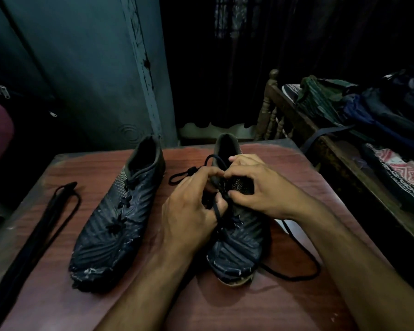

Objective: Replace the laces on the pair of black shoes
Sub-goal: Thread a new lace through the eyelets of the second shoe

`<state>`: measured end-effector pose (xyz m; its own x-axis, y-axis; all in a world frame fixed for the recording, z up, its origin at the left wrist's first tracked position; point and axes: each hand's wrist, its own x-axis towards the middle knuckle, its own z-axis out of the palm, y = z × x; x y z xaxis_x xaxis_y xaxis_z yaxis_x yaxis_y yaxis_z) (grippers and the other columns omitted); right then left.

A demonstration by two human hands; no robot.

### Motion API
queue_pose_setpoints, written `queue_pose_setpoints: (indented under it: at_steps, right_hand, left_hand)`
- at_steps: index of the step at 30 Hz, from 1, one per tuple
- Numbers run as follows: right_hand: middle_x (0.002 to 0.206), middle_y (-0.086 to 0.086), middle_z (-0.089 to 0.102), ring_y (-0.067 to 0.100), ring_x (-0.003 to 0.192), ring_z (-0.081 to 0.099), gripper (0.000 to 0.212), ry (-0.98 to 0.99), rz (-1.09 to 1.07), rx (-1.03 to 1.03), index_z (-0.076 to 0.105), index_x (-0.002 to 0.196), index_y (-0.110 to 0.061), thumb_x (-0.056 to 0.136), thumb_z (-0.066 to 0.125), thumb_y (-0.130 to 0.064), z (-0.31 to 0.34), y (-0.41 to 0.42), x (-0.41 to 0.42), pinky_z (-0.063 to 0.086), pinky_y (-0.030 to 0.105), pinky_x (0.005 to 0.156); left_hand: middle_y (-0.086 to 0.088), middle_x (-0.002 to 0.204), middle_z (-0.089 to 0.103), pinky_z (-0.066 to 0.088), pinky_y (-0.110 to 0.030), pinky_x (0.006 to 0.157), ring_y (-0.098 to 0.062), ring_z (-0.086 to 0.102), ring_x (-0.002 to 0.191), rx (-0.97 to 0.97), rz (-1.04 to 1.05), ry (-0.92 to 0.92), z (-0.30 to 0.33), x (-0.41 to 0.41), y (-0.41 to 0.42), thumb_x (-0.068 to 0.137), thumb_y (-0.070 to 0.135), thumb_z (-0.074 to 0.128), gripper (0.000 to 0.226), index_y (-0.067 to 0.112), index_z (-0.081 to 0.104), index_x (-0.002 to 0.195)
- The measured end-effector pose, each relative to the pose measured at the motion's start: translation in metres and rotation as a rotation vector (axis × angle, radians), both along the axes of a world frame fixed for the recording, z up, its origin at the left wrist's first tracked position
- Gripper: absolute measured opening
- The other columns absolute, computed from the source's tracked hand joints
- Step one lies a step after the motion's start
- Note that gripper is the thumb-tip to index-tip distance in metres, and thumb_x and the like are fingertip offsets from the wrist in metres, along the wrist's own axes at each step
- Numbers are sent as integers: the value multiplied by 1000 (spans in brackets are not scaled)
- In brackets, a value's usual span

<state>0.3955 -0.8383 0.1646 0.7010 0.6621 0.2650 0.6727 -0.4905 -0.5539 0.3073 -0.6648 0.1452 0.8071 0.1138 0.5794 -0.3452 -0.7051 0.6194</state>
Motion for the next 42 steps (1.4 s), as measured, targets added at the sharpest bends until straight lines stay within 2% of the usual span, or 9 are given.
queue_pose_setpoints:
  at_steps: [5, 14, 19, 23, 27, 32, 35, 39, 42]
  right_hand:
    - [104, -7, 62, 7, 133, 39, 30, -25, -34, 50, 69, 101, -24, 75, 65, -37, -1, 4, -2, 24, 4, 103]
    - [100, -18, 64, 4, 141, 39, 6, -6, 47, 59, 66, 87, -23, 90, 70, -21, 4, -2, -3, 32, 23, 114]
    - [105, -13, 62, -1, 138, 44, 7, 47, 11, 149, 58, 88, -24, 95, 60, -22, 6, -1, -3, 40, 23, 101]
    - [109, 6, 67, 16, 124, 61, 12, 159, -52, 392, 56, 94, -14, 97, 52, -25, 9, -5, -1, 50, 45, 104]
    - [98, 3, 73, 31, 111, 69, 10, 263, -157, 755, 53, 92, -15, 99, 48, -20, 18, -5, 0, 53, 54, 100]
    - [77, 12, 63, 32, 69, 69, 17, 654, -209, 1351, 43, 94, -15, 105, 30, -12, 40, -13, -5, 58, 41, 60]
    - [68, 8, 54, 18, 44, 34, 20, 570, -290, 1149, 43, 84, -19, 101, 33, -14, 37, -18, -1, 23, 28, 44]
    - [71, -6, 63, 8, 63, 56, 11, -49, -262, 75, 57, 77, -28, 88, 60, -27, 24, -22, 0, 39, 26, 58]
    - [69, -6, 68, 6, 66, 61, 21, 37, -176, -138, 66, 73, -24, 87, 72, -37, 25, -22, -4, 42, 23, 59]
  left_hand:
    - [22, 90, 61, 56, -41, 66, -7, 63, 81, -36, -7, 21, 0, -1, -1, 79, 28, 67, 36, 41, 62, 112]
    - [19, 94, 64, 55, -29, 75, -1, 63, 90, -105, -77, 63, -2, 4, 4, 84, 18, 74, 48, 32, 64, 129]
    - [14, 104, 48, 41, -9, 77, 0, 52, 97, -12, -139, 140, -4, 6, 5, 83, 28, 59, 63, 35, 52, 146]
    - [13, 101, 46, 43, -12, 75, -2, 51, 93, -11, -155, 174, -3, 5, 6, 83, 30, 58, 63, 37, 52, 145]
    - [10, 103, 47, 42, -12, 72, -6, 52, 90, -27, -125, 185, -3, 5, 6, 85, 12, 65, 64, 38, 52, 142]
    - [12, 101, 45, 44, -17, 66, -9, 53, 79, -37, -126, 200, -4, 7, 6, 85, 10, 64, 64, 38, 52, 141]
    - [13, 99, 43, 43, -16, 67, -9, 52, 81, -21, -123, 192, -4, 7, 6, 83, 18, 60, 62, 39, 52, 141]
    - [16, 99, 43, 41, -13, 69, -8, 51, 81, -16, -120, 189, -4, 7, 5, 79, 25, 55, 63, 40, 52, 141]
    - [15, 99, 44, 40, -10, 70, -8, 52, 83, -24, -133, 184, -5, 7, 5, 82, 19, 60, 62, 38, 53, 141]
